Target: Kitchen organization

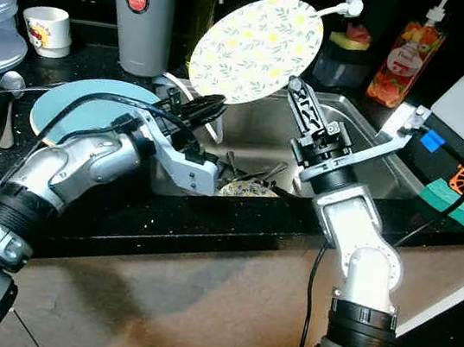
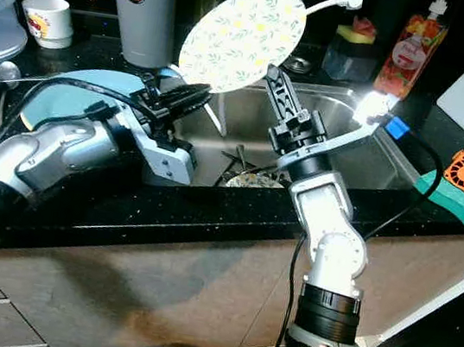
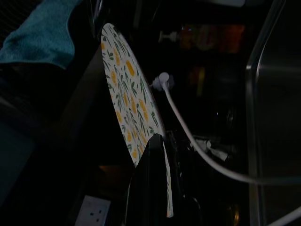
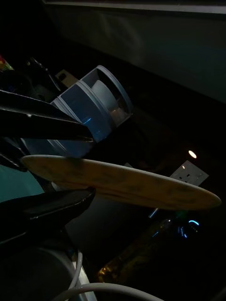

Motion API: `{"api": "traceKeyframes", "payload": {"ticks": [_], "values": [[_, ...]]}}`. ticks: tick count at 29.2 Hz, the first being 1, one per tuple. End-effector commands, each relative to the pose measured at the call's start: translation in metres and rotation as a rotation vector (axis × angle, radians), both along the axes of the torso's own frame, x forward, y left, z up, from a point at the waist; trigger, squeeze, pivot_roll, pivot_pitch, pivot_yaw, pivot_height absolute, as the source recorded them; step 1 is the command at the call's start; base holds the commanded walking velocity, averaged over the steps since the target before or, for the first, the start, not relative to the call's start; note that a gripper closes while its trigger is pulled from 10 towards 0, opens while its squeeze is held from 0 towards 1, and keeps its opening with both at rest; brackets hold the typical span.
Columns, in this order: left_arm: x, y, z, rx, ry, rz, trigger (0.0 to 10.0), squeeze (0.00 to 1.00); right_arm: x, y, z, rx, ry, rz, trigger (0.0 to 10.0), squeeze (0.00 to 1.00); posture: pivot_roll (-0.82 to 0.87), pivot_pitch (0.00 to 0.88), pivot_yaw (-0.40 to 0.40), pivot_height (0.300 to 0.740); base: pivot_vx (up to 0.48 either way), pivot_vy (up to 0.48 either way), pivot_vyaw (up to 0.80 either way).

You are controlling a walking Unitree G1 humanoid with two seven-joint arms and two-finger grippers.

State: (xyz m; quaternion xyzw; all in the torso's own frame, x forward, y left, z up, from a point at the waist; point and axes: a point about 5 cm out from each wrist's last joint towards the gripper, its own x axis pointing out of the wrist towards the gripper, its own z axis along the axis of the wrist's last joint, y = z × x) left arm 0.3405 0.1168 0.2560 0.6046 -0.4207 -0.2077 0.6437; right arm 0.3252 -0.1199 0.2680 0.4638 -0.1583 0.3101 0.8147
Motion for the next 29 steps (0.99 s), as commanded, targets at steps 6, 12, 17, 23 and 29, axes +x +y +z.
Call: {"api": "traceKeyframes", "payload": {"ticks": [6,12,17,23,29], "values": [[-0.011,-0.016,-0.009,0.025,0.005,-0.081,10.0,0.00,0.009,-0.002,-0.004,-0.023,0.075,-0.035,10.0,0.00,0.16,0.000,-0.069,0.740,0.000,0.000,0.00],[-0.017,-0.022,-0.013,0.038,-0.019,-0.128,10.0,0.00,0.019,-0.006,-0.011,-0.045,0.166,-0.099,10.0,0.00,0.16,0.000,-0.076,0.740,0.000,0.000,0.00],[-0.022,-0.028,-0.016,0.054,-0.032,-0.171,10.0,0.00,0.027,-0.012,-0.018,-0.047,0.234,-0.150,10.0,0.00,0.16,0.000,-0.081,0.740,0.000,0.000,0.00],[-0.019,-0.028,-0.016,0.058,-0.034,-0.161,10.0,0.00,0.031,-0.017,-0.022,-0.043,0.255,-0.196,0.0,0.00,0.15,0.000,-0.077,0.740,0.000,0.000,0.00],[-0.017,-0.026,-0.014,0.047,-0.004,-0.157,10.0,1.00,0.031,-0.018,-0.022,-0.032,0.252,-0.200,0.0,0.00,0.15,0.000,-0.077,0.740,0.000,0.000,0.00]]}}
